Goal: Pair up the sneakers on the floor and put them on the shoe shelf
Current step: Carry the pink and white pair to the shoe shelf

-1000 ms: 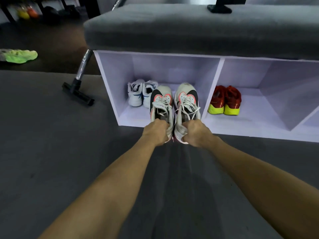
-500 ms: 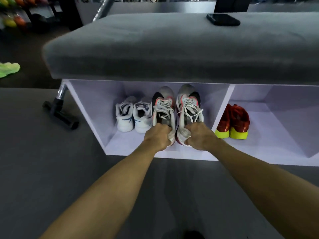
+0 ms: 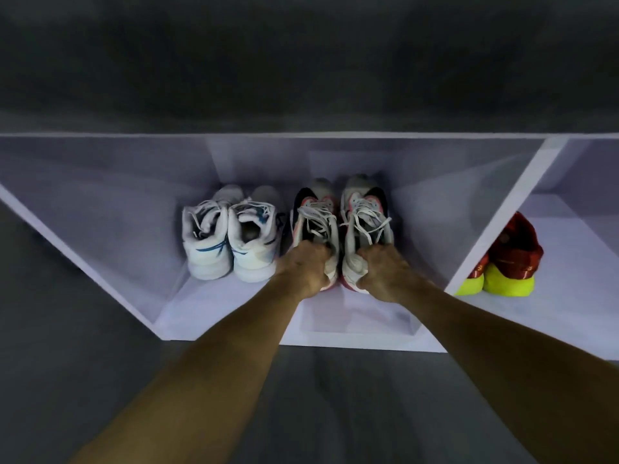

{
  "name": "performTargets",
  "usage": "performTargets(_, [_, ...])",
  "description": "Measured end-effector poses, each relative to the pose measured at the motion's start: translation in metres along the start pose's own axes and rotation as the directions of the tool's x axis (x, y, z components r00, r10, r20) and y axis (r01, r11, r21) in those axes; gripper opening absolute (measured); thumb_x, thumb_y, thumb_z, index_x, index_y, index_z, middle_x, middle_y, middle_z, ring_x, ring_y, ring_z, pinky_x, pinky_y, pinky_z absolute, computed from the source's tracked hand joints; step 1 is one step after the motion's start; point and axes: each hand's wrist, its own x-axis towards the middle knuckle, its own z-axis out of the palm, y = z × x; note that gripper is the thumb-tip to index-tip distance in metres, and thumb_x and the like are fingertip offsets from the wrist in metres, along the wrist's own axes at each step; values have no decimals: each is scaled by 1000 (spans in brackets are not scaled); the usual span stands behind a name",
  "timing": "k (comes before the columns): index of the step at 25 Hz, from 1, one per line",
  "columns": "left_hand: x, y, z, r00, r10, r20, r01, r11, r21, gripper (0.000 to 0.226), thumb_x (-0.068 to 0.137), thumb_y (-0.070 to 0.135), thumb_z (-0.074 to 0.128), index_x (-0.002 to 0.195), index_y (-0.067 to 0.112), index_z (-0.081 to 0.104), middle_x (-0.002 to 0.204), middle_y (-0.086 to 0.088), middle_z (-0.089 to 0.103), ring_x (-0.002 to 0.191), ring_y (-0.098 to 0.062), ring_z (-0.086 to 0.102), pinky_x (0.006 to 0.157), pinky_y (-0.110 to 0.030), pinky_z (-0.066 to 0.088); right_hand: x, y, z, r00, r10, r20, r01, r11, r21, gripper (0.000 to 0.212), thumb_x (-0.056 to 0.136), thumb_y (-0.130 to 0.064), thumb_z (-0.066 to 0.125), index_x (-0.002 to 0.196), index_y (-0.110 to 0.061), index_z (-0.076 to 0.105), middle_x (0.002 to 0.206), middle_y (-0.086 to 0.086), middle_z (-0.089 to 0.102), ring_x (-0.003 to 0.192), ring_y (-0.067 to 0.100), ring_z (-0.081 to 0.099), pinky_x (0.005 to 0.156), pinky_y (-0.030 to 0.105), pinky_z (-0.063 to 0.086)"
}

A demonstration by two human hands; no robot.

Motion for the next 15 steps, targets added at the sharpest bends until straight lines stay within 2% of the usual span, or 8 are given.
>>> performTargets(6, [19, -7, 10, 1000, -9, -28, 6, 995, -103, 41, 79, 21, 74, 119, 19, 62, 115, -6, 65, 106, -28, 63, 86, -34, 53, 13, 7, 8, 1000, 18, -6, -18, 999, -29, 35, 81, -23, 68, 115, -15, 60, 121, 11, 63, 112, 29, 58, 90, 30, 45])
performTargets(9, [19, -9, 11, 997, 10, -72, -17, 995, -96, 42, 76, 27, 75, 115, 18, 59, 116, -5, 61, 108, -25, 60, 82, -32, 51, 15, 2, 0, 998, 3, -69, -7, 998, -61, 38, 82, -30, 64, 117, -17, 58, 122, 7, 62, 117, 27, 56, 94, 30, 40])
performTargets(13, [4, -11, 19, 995, 8, -104, -15, 998, -63, 80, 67, 34, 83, 134, 23, 40, 137, 0, 42, 124, -24, 45, 88, -36, 49, 7, 2, 2, 991, -42, -131, 44, 999, 9, 59, 68, -38, 76, 120, -20, 53, 130, 4, 54, 126, 28, 45, 105, 38, 39])
performTargets(15, [-10, -10, 22, 994, 15, -112, -18, 1000, -25, 98, 65, 31, 85, 143, 25, 27, 148, 1, 26, 133, -24, 35, 92, -39, 48, -6, 4, 6, 990, -65, -127, 67, 998, 17, 74, 68, -33, 79, 133, -22, 44, 143, 2, 42, 135, 27, 35, 109, 41, 34])
